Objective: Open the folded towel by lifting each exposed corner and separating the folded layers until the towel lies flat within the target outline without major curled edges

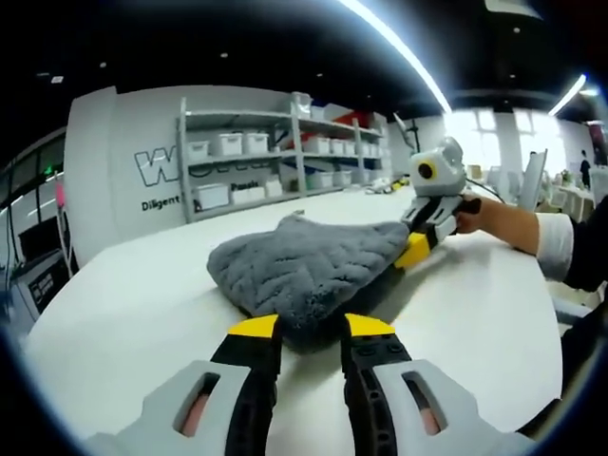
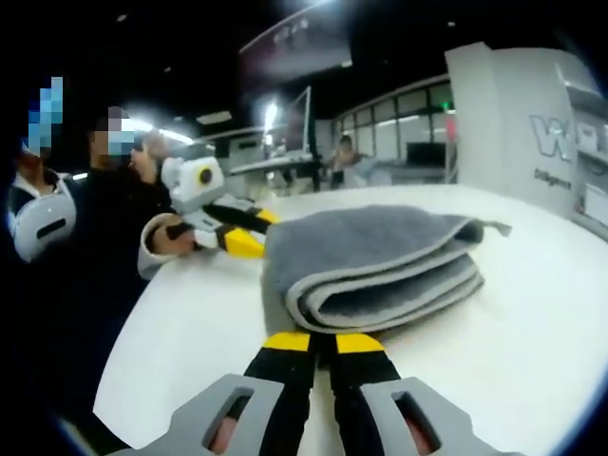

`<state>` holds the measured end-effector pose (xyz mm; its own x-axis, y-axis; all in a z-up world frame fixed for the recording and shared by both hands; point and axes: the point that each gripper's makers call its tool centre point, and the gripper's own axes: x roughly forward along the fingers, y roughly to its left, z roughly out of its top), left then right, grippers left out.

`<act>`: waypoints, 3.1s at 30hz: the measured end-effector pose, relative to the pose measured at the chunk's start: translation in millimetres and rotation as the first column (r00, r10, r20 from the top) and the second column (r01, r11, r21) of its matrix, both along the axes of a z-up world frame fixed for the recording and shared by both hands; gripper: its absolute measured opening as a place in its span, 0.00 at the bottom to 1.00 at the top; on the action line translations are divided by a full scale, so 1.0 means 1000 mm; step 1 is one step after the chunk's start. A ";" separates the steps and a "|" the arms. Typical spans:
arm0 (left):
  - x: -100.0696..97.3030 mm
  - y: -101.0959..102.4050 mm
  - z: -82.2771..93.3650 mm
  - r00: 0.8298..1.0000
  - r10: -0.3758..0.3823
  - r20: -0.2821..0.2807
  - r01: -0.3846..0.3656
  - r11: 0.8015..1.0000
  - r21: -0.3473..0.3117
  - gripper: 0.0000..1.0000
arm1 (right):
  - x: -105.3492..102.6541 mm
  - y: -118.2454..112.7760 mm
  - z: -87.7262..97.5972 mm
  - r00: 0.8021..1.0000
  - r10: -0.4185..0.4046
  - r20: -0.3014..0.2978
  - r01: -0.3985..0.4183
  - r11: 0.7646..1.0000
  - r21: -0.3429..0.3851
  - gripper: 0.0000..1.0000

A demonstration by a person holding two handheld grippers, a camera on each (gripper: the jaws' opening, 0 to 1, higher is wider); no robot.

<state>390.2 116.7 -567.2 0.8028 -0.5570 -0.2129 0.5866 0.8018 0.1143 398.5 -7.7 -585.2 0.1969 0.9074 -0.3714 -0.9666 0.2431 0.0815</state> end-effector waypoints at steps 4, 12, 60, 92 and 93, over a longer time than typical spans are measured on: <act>-0.001 0.001 0.000 1.000 0.001 0.021 -0.002 1.000 0.025 0.16 | -0.004 0.002 0.000 1.000 0.021 -0.001 -0.021 1.000 0.001 0.02; -0.003 -0.001 0.002 1.000 -0.012 0.028 0.011 1.000 0.024 0.14 | -0.009 0.002 0.000 0.999 0.045 -0.013 -0.045 0.999 0.003 0.01; -0.003 0.001 0.003 0.997 -0.023 0.071 0.019 0.998 0.059 0.26 | -0.004 -0.002 0.013 0.981 0.066 0.184 -0.070 0.997 0.014 0.20; -0.004 0.000 0.010 0.993 -0.025 0.115 0.018 0.998 0.059 0.36 | 0.005 0.000 0.016 0.952 0.051 0.301 -0.043 0.999 -0.034 0.43; -0.004 0.000 0.011 0.993 -0.025 0.116 0.018 0.998 0.060 0.37 | 0.004 0.000 0.016 0.952 0.051 0.302 -0.043 0.999 -0.034 0.43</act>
<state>386.3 116.2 -556.6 0.8121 -0.5635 -0.1514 0.5834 0.7790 0.2296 402.9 -7.4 -569.2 0.2612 0.9089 -0.3250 -0.9553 0.1952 -0.2220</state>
